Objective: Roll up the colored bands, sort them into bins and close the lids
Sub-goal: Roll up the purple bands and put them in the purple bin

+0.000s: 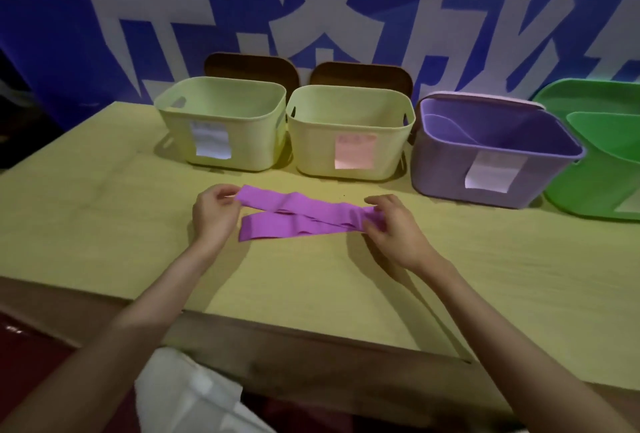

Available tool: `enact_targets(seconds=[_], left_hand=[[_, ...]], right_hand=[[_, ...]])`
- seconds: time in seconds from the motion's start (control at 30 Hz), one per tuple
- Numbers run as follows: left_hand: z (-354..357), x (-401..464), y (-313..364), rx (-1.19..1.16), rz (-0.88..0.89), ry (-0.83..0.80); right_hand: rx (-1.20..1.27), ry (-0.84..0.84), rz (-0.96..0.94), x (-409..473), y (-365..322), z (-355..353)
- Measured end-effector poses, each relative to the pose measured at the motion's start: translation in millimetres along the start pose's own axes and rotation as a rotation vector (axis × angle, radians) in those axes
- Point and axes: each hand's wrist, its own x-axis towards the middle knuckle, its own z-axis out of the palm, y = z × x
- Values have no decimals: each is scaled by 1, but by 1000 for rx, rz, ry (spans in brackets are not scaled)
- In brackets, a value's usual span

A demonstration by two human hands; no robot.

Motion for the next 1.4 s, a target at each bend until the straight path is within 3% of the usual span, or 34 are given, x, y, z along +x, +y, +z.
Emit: enact_targets(seconds=[0.17, 0.33, 0.53, 0.73, 1.07, 1.23, 1.4], left_hand=[[4, 28, -6, 50, -127, -26], [11, 42, 5, 219, -168, -36], [16, 47, 9, 262, -172, -88], [16, 36, 17, 60, -113, -23], [-16, 14, 46, -278, 10, -48], [-23, -6, 54, -290, -40, -169], [-16, -45, 60, -193, -116, -389]], right_hand=[[102, 322, 283, 0, 11, 10], [229, 354, 452, 3, 17, 6], [174, 247, 483, 1, 18, 9], [188, 199, 495, 2, 11, 2], [662, 412, 422, -8, 5, -29], [685, 528, 423, -17, 20, -40], [643, 639, 453, -32, 45, -55]])
